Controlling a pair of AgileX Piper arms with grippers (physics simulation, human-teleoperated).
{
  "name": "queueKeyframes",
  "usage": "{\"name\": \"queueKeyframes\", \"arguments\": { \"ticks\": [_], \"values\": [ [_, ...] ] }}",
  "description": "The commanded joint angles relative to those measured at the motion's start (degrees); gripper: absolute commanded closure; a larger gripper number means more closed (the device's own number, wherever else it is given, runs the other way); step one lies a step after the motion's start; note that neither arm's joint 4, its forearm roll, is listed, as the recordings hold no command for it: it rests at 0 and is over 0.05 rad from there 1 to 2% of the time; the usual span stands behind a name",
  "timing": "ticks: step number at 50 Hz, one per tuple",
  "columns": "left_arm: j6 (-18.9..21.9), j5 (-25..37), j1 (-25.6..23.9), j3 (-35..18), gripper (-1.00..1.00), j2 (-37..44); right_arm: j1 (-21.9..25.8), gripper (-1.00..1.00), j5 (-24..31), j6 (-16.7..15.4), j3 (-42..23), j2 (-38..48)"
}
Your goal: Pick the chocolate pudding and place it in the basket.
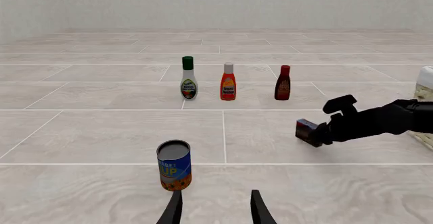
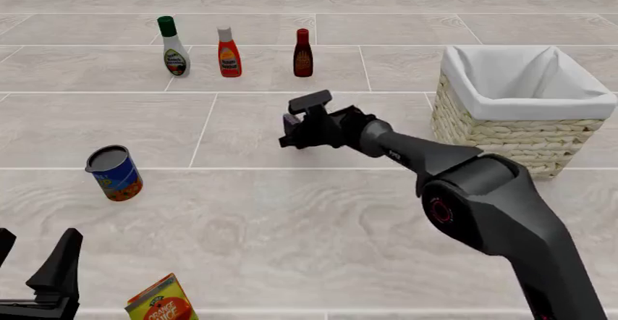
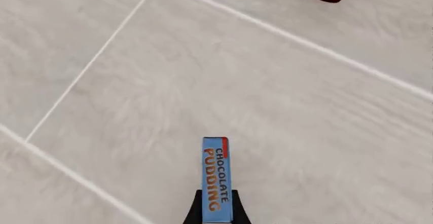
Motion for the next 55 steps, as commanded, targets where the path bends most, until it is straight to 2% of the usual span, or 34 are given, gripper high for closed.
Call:
{"name": "queueKeyframes", "arguments": {
  "ticks": [1,8,35,41,46,51,55],
  "values": [
    [0.0,0.0,0.0,0.0,-1.0,0.0,1.17,1.0,-5.2,-0.36,6.89,-4.42],
    [0.0,0.0,-0.01,0.0,-1.0,0.0,1.32,1.0,-7.94,-0.9,11.65,-9.25],
    [0.01,0.0,-0.01,0.0,-1.0,0.01,-0.46,1.0,-6.83,-1.52,15.17,-17.91],
    [0.0,0.0,0.0,0.0,-1.0,0.0,-1.65,1.0,-6.86,-0.27,15.97,-19.94],
    [0.0,0.0,0.0,0.0,-1.0,0.01,-1.48,1.0,-8.96,0.04,19.48,-23.26],
    [0.02,0.0,0.0,0.0,-1.0,0.01,-0.79,1.0,-10.54,2.54,22.33,-26.37],
    [-0.01,0.0,0.0,0.0,-1.0,-0.01,-0.45,1.0,-11.39,2.33,24.15,-28.42]
  ]
}}
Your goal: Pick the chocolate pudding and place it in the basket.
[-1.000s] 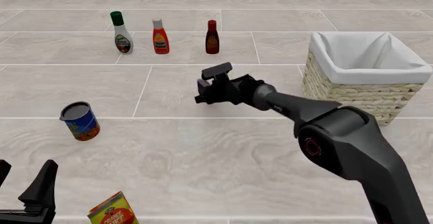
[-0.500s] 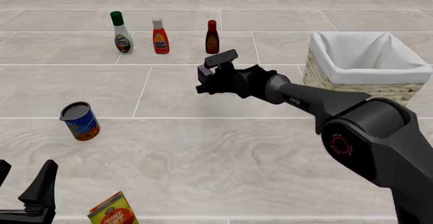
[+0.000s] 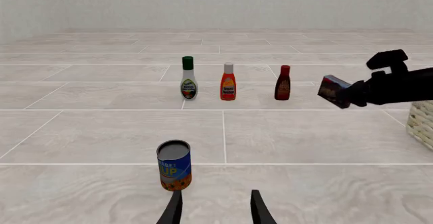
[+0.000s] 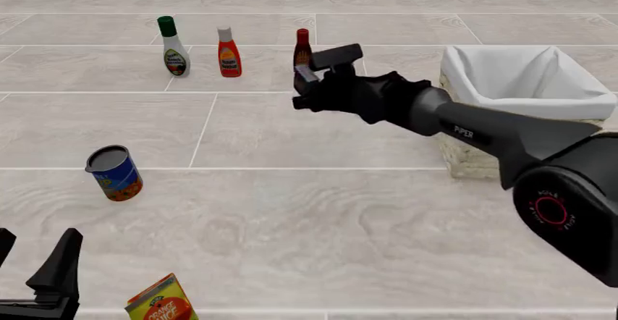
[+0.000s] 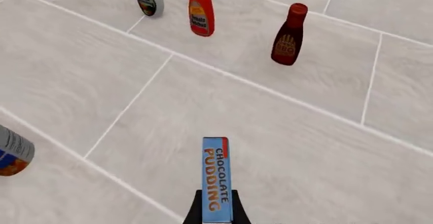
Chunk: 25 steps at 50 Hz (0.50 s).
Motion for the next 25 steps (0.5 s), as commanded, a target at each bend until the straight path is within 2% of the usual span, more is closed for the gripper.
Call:
{"name": "queueKeyframes", "arguments": {
  "ticks": [1,25],
  "values": [
    [0.03,0.0,0.0,0.0,-1.0,0.01,0.44,1.0,-2.37,2.27,4.86,-6.05],
    [0.01,0.0,0.01,0.0,-1.0,0.01,0.57,1.0,0.6,2.95,9.17,-15.21]
  ]
}}
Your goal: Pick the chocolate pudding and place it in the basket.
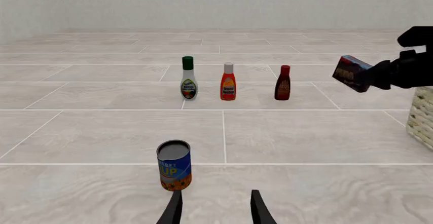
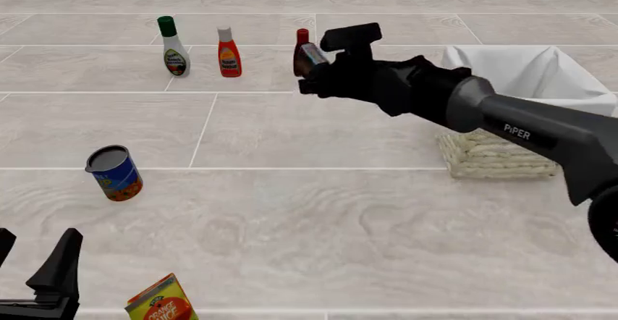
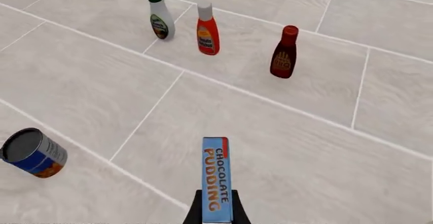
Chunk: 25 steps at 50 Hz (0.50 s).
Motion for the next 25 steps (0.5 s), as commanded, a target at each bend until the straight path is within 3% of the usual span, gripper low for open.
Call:
{"name": "queueKeyframes", "arguments": {
  "ticks": [1,25],
  "values": [
    [0.0,0.0,0.0,0.0,-1.0,0.01,-0.12,1.0,1.18,0.78,2.13,-4.98],
    [-0.01,0.0,0.0,0.0,-1.0,0.01,-2.75,1.0,5.11,0.83,4.58,-14.0]
  ]
}}
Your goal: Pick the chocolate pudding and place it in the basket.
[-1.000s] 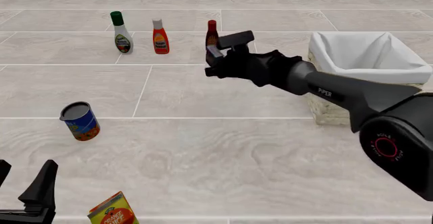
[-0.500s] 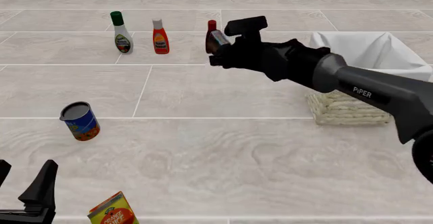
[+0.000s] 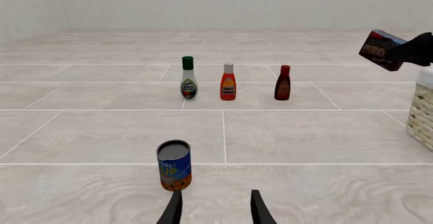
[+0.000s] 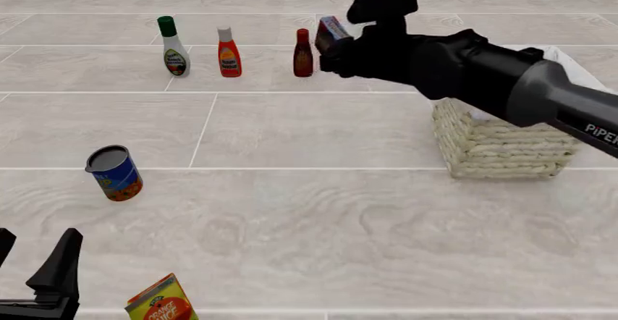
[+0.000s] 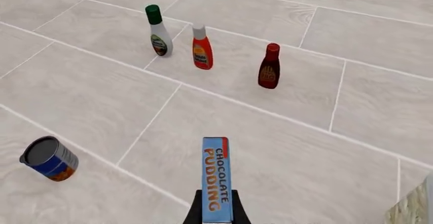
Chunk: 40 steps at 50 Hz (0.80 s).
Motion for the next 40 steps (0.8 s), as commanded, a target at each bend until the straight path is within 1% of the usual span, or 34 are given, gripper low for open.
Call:
{"name": "queueKeyframes", "arguments": {
  "ticks": [1,6,11,20,30,40],
  "values": [
    [0.0,0.0,0.0,0.0,-1.0,-0.01,-1.54,1.0,1.66,0.6,0.66,-3.68],
    [0.0,0.0,-0.01,0.0,-1.0,0.0,-2.65,1.0,2.09,0.33,0.95,-4.24],
    [0.0,0.0,0.0,0.0,-1.0,0.0,-4.76,1.0,2.68,0.06,1.06,-4.43],
    [-0.01,0.0,0.0,0.0,-1.0,-0.01,-6.28,1.0,3.47,0.33,1.2,-5.6],
    [-0.03,0.0,0.0,0.0,-1.0,-0.01,-8.56,1.0,4.14,1.33,0.58,-6.67],
    [0.0,0.0,0.0,0.0,-1.0,0.0,-10.74,1.0,5.35,1.45,-1.18,-6.84]
  ]
}}
